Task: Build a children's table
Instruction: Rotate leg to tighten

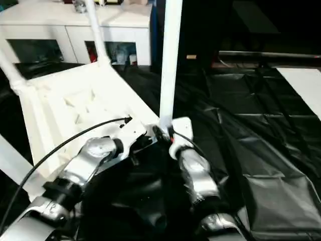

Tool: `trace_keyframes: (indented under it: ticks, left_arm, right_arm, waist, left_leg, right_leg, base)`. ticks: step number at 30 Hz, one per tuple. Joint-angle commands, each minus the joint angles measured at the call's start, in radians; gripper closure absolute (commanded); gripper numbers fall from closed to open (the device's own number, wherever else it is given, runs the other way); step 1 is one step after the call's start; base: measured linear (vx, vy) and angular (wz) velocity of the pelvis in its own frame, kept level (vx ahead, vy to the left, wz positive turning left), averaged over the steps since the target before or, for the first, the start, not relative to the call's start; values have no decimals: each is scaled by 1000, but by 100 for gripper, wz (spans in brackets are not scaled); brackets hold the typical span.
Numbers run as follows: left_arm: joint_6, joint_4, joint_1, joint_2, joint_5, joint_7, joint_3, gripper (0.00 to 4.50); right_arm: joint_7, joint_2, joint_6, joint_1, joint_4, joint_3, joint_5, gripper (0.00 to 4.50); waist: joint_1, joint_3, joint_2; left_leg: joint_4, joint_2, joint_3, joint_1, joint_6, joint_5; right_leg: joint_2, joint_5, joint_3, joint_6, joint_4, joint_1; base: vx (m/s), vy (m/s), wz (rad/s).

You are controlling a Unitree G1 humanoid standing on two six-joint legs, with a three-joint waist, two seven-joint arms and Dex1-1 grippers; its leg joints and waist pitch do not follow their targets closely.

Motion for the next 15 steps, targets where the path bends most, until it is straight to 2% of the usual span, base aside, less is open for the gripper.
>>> trace_keyframes:
  ticks: [1,2,3,6,8,9,10,11,13,15]
  left_arm:
    - [-29,10,34,-1,-17,-62,-51,450]
    - [-47,-1,44,13,-26,-87,-53,450]
    - [-47,-1,44,13,-26,-88,-53,450]
    - [-118,-14,67,47,-56,-180,-61,450]
    - [-133,-21,73,56,-61,-202,-64,450]
    - [-142,-54,92,77,-82,-248,-62,450]
    - [-158,-73,103,88,-95,-278,-59,450]
    - [-159,-91,112,98,-108,-303,-58,450]
    - [-158,-102,117,104,-112,-315,-57,450]
    - [-163,-140,134,122,-136,-359,-59,450]
  right_arm:
    - [73,-6,2,16,-66,56,12,79]
    - [136,-51,11,49,-133,68,28,79]
    - [137,-52,11,50,-134,68,28,79]
    - [329,-186,55,147,-292,92,103,79]
    - [379,-218,65,171,-327,94,121,79]
    - [484,-302,101,239,-410,82,169,79]
    - [537,-340,128,275,-448,62,198,79]
    - [578,-372,146,305,-472,43,222,79]
    - [602,-392,151,324,-482,29,234,79]
    - [631,-428,147,358,-480,-2,241,79]
  waist:
    - [4,-41,-13]
    - [8,-41,-16]
    - [12,-41,-15]
    - [22,-39,-16]
    - [33,-37,-18]
    - [33,-37,-17]
    - [41,-37,-20]
    - [44,-36,-20]
    - [44,-39,-23]
    - [45,-38,-20]
  left_leg:
    - [-63,59,-31,-5,72,-224]
    - [-63,60,-30,-3,75,-221]
    - [-62,61,-30,-2,79,-222]
    - [-63,63,-30,-3,88,-231]
    - [-64,66,-28,4,93,-244]
    - [-64,66,-26,7,88,-252]
    - [-63,67,-28,2,94,-244]
    - [-64,70,-28,0,102,-244]
    - [-62,66,-29,-6,106,-225]
    - [-61,66,-29,-6,104,-223]
  right_leg:
    - [-68,-199,50,-195,-83,34]
    - [-67,-204,50,-192,-84,34]
    - [-68,-202,51,-188,-85,35]
    - [-67,-210,52,-173,-85,35]
    - [-66,-233,54,-162,-91,31]
    - [-66,-238,55,-172,-90,26]
    - [-69,-232,56,-167,-89,35]
    - [-68,-229,57,-166,-89,32]
    - [-68,-217,54,-174,-85,35]
    - [-71,-231,52,-181,-87,34]
  base:
    - [0,0,0]
    - [0,0,0]
    - [0,0,0]
    - [0,0,0]
    - [0,0,0]
    - [0,0,0]
    - [0,0,0]
    - [0,0,0]
    - [0,0,0]
    - [0,0,0]
